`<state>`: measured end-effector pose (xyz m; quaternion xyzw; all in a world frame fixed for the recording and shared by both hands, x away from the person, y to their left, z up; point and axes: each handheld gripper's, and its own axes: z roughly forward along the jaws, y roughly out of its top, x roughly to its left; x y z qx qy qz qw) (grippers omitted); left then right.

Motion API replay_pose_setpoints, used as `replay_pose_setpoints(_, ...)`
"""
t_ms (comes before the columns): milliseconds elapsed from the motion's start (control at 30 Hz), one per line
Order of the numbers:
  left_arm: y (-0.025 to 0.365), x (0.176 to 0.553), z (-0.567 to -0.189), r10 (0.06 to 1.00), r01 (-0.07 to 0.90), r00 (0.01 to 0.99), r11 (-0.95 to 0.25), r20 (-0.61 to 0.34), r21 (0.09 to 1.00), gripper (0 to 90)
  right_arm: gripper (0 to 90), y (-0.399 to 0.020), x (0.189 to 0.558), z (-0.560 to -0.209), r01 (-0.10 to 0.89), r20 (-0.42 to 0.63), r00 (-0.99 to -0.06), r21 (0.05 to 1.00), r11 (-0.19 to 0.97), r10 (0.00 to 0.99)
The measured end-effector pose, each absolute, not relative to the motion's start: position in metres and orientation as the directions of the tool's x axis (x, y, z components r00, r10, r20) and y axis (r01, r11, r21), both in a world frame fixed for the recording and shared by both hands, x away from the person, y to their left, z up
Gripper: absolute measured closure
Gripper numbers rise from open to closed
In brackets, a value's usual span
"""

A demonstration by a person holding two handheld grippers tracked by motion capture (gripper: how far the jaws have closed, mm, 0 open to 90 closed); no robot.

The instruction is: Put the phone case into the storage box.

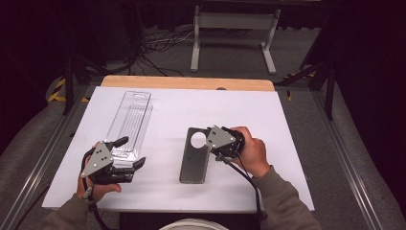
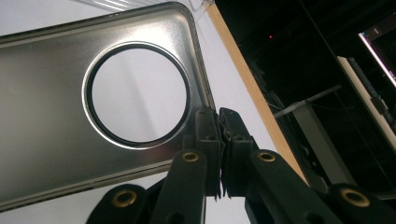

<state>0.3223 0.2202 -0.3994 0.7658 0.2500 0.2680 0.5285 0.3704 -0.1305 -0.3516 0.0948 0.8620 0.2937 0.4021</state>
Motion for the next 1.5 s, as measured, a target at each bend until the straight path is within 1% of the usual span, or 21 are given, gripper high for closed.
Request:
replay_pose_setpoints(267, 0.196, 0.327, -0.391, 0.634, 0.086, 0.758, -0.326, 0.150, 0.941, 15.3, 87.8, -0.125, 0.365, -0.352, -0.095, -0.663, -0.640, 0.569, 0.817, 0.387)
replay_pose_setpoints(367, 0.180, 0.329, -0.390, 0.615, 0.079, 0.772, -0.345, 0.162, 0.935, 15.5, 87.7, -0.121, 0.363, -0.355, -0.096, -0.666, -0.640, 0.564, 0.820, 0.384)
replay_pose_setpoints(567, 0.164, 0.336, -0.383, 0.596, 0.086, 0.792, -0.324, 0.133, 0.942, 17.5, 87.7, -0.117, 0.360, -0.355, -0.108, -0.681, -0.628, 0.555, 0.825, 0.376)
replay_pose_setpoints(600, 0.159, 0.339, -0.379, 0.591, 0.088, 0.798, -0.306, 0.117, 0.948, 19.2, 87.7, -0.116, 0.359, -0.355, -0.115, -0.697, -0.612, 0.546, 0.830, 0.374)
replay_pose_setpoints(800, 0.141, 0.350, -0.369, 0.596, 0.095, 0.795, -0.304, 0.112, 0.948, 23.0, 87.7, -0.113, 0.355, -0.355, -0.140, -0.722, -0.587, 0.536, 0.833, 0.366)
replay_pose_setpoints(867, 0.135, 0.355, -0.368, 0.596, 0.101, 0.795, -0.314, 0.114, 0.944, 26.2, 87.7, -0.112, 0.353, -0.354, -0.147, -0.730, -0.580, 0.529, 0.836, 0.360)
replay_pose_setpoints(1033, 0.126, 0.360, -0.367, 0.588, 0.112, 0.801, -0.330, 0.112, 0.937, 28.2, 87.7, -0.110, 0.350, -0.354, -0.163, -0.743, -0.567, 0.524, 0.836, 0.355)
replay_pose_setpoints(1133, 0.122, 0.364, -0.366, 0.595, 0.137, 0.798, -0.327, 0.091, 0.935, 28.7, 87.7, -0.109, 0.348, -0.355, -0.180, -0.762, -0.545, 0.515, 0.838, 0.351)
replay_pose_setpoints(1333, 0.119, 0.372, -0.364, 0.585, 0.144, 0.808, -0.311, 0.070, 0.939, 35.3, 87.7, -0.110, 0.344, -0.356, -0.203, -0.805, -0.481, 0.487, 0.849, 0.347)
replay_pose_setpoints(1400, 0.119, 0.373, -0.363, 0.580, 0.144, 0.812, -0.306, 0.064, 0.941, 37.1, 87.7, -0.110, 0.343, -0.355, -0.207, -0.808, -0.477, 0.486, 0.849, 0.346)
replay_pose_setpoints(1433, 0.119, 0.374, -0.363, 0.577, 0.141, 0.814, -0.305, 0.065, 0.942, 40.6, 87.7, -0.109, 0.342, -0.355, -0.217, -0.818, -0.463, 0.478, 0.851, 0.342)
replay_pose_setpoints(1500, 0.118, 0.375, -0.363, 0.572, 0.141, 0.819, -0.293, 0.055, 0.946, 42.9, 87.8, -0.109, 0.340, -0.355, -0.221, -0.826, -0.453, 0.467, 0.856, 0.334)
